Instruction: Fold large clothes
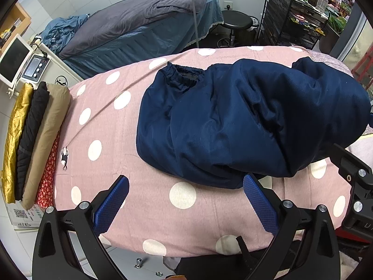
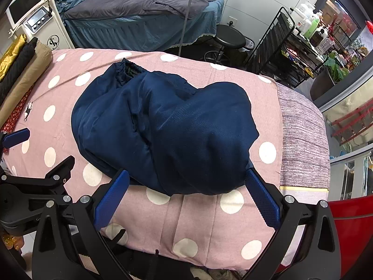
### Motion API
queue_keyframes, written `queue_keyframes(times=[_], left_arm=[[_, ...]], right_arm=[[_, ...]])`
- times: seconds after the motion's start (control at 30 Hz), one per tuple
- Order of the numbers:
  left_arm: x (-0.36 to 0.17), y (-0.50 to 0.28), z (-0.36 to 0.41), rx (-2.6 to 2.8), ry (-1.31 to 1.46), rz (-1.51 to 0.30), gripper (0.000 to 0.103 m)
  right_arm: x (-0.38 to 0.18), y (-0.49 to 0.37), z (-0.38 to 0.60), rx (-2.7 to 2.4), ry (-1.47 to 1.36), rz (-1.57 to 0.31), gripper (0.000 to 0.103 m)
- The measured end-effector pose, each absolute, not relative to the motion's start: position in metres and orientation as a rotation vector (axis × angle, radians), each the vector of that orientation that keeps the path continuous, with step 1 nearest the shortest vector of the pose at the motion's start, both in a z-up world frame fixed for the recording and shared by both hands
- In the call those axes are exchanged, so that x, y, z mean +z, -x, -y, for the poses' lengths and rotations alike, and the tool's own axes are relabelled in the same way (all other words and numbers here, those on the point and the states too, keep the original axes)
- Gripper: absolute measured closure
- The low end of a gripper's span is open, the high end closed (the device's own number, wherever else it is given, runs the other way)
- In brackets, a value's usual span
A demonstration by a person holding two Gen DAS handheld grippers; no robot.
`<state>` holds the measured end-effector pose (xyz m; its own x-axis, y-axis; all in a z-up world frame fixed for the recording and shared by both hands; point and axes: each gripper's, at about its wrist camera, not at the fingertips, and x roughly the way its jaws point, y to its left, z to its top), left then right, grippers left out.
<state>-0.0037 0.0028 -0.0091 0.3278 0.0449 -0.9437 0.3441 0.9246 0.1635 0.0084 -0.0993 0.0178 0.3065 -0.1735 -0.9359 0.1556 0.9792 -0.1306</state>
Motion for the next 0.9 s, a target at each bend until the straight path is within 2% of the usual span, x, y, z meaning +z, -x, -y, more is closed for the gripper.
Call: queue_keyframes(times=[0.9], left_arm=[[-0.0165,0.0023,-0.0067,-0.185,-0.370,-1.243,0.007]], right_arm=[[0.0243,-0.0033,0.1024,-0.218,-0.002,-1.241,0.005]])
